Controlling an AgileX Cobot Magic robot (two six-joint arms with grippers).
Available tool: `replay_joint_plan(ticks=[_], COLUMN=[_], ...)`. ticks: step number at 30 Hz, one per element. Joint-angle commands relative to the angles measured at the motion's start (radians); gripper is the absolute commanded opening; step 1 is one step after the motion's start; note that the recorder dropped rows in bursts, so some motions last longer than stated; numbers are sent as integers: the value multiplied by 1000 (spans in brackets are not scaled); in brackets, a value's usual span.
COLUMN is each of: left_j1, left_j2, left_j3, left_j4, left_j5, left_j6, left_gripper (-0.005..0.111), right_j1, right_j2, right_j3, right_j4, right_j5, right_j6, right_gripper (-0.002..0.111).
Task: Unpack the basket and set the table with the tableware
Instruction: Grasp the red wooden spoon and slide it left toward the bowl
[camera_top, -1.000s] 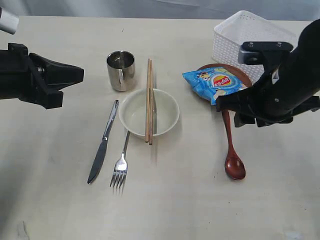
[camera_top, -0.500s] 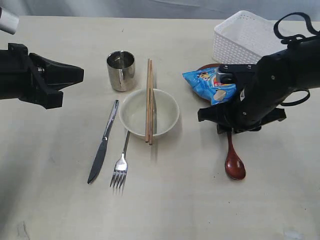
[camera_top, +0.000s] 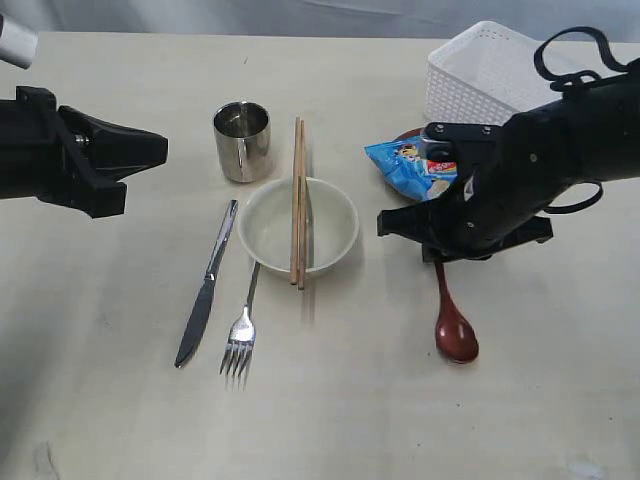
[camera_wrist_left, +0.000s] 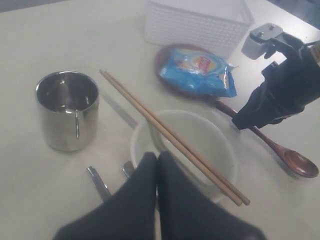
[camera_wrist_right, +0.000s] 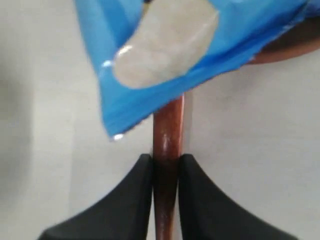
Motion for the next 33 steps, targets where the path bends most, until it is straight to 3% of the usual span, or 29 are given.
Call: replay_joint_plan(ticks=[1,15,26,29,33], left_j1=[3,3,3,3,3], left_j2=[0,0,0,0,0], left_j3=[6,6,6,6,6], left_j4=[0,0,0,0,0], left_j5=[3,3,1,1,1], left_j6=[5,5,5,5,5], left_gripper=[0,0,0,0,0], right_j1=[65,93,93,93,93], right_j2=[-18,50,50,50,50], right_j3=[-33,-64,-64,-64,-64], right_j4=[12,12,12,12,12], right_j5=[5,3,1,3,-1], right_j6=[13,162,164,164,171], right_gripper=[-1,-1,0,14,43])
